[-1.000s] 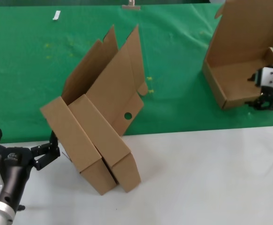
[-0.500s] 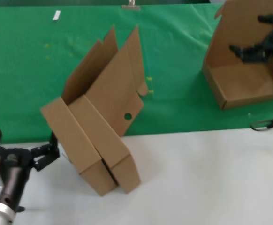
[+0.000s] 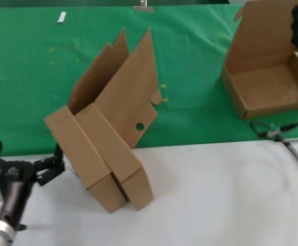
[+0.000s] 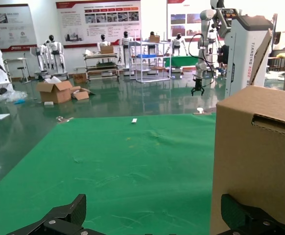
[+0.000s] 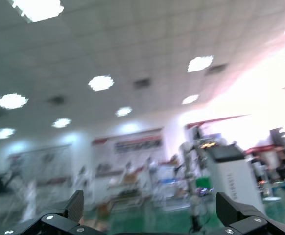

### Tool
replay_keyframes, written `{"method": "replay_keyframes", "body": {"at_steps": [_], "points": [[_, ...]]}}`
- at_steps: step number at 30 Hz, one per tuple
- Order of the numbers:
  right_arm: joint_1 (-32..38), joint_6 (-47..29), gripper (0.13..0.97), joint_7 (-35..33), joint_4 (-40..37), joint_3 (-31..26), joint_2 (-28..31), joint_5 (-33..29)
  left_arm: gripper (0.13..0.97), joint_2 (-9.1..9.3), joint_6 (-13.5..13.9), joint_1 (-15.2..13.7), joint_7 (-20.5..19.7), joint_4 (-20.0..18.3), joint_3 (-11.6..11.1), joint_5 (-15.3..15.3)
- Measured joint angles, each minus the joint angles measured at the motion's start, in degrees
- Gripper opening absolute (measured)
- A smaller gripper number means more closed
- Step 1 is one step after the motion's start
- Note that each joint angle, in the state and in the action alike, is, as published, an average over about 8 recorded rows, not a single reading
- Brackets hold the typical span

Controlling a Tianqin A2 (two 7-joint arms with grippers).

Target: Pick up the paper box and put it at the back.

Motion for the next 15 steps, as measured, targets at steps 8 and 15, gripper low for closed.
{"method": "replay_keyframes", "body": {"at_steps": [8, 15], "points": [[-20.96, 6.05, 0.951, -11.0, 20.79, -2.81, -10.55, 18.21, 0.966, 0.0, 0.0, 0.0, 0.0, 0.0, 0.0, 0.0], [-33.34, 14.97, 0.966, -15.42, 34.28, -12.39, -11.99, 25.99, 0.966, 0.0, 0.0, 0.0, 0.0, 0.0, 0.0, 0.0]]}}
